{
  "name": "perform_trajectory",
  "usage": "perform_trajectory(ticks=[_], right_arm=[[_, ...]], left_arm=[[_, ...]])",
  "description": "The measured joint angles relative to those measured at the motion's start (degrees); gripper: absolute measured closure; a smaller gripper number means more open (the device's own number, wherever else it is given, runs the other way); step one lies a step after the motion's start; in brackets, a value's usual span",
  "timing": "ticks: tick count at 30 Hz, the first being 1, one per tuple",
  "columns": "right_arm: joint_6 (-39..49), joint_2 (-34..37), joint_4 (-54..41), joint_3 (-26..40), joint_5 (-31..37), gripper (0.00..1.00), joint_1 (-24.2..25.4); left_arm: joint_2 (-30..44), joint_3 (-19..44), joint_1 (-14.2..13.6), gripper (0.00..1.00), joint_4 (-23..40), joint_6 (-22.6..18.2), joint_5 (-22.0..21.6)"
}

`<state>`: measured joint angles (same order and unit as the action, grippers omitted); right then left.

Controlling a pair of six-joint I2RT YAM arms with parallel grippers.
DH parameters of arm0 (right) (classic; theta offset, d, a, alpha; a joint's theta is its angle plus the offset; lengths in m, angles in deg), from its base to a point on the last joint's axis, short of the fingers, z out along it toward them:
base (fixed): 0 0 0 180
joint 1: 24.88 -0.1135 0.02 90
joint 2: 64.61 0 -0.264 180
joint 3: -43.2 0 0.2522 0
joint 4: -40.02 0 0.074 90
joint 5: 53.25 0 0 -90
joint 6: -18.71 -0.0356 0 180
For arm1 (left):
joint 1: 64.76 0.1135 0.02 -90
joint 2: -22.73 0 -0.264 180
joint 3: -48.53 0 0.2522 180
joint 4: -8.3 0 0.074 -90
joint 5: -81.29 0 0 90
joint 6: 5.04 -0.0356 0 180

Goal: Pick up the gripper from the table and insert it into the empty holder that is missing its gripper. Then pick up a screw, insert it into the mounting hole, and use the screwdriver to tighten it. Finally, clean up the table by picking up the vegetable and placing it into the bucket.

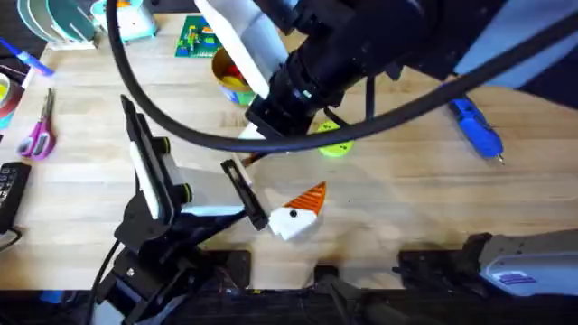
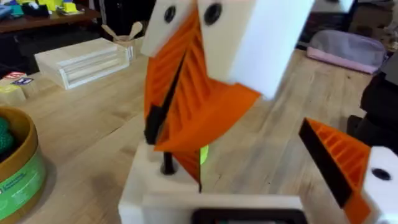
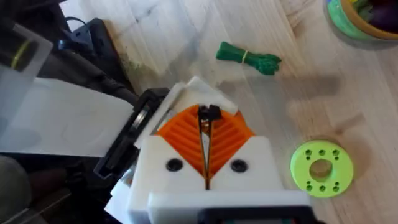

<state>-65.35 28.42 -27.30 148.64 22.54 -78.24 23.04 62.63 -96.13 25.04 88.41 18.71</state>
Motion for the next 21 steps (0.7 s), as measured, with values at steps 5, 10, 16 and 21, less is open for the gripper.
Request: perform_trajectory(ticks=[5, 10, 16, 21], right_arm=[[0.0, 0.0, 0.0, 0.0, 0.0, 0.994, 0.0], [-0.2, 0.0, 0.0, 0.0, 0.0, 0.928, 0.0], [-0.4, 0.0, 0.0, 0.0, 0.0, 0.792, 0.0], [-0.4, 0.0, 0.0, 0.0, 0.0, 0.735, 0.0]], left_arm=[[0.0, 0.0, 0.0, 0.008, 0.0, 0.0, 0.0], [0.0, 0.0, 0.0, 0.009, 0.0, 0.0, 0.0], [0.0, 0.0, 0.0, 0.008, 0.0, 0.0, 0.0], [0.0, 0.0, 0.0, 0.008, 0.0, 0.0, 0.0]])
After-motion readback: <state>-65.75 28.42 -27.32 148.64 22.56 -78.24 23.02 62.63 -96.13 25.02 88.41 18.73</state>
